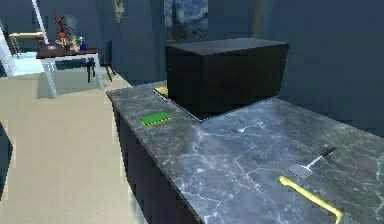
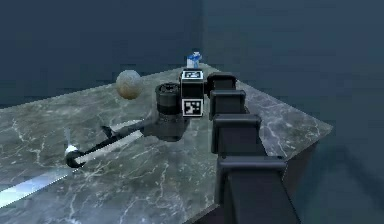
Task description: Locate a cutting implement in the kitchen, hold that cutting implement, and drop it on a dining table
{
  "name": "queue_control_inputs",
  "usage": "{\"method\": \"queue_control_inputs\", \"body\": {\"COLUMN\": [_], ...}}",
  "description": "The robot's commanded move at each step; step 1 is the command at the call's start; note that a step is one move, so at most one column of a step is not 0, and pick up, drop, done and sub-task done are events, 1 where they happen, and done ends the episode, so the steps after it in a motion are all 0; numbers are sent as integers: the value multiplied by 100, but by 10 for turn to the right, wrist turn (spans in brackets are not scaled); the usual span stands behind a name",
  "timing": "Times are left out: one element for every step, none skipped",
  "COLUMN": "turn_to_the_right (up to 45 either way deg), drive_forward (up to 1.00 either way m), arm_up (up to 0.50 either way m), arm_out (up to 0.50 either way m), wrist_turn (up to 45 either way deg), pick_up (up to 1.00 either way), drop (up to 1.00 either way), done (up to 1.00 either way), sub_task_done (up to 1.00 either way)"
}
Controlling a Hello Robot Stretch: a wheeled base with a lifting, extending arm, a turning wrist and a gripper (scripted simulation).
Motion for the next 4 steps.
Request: {"method": "queue_control_inputs", "body": {"turn_to_the_right": [0,0,0,-450], "drive_forward": [0,0,0,0], "arm_up": [0,0,0,0], "arm_out": [0,0,-18,0], "wrist_turn": [-450,-120,0,0], "pick_up": [0,0,0,0], "drop": [0,0,0,0], "done": [0,0,0,0], "sub_task_done": [0,0,0,0]}}
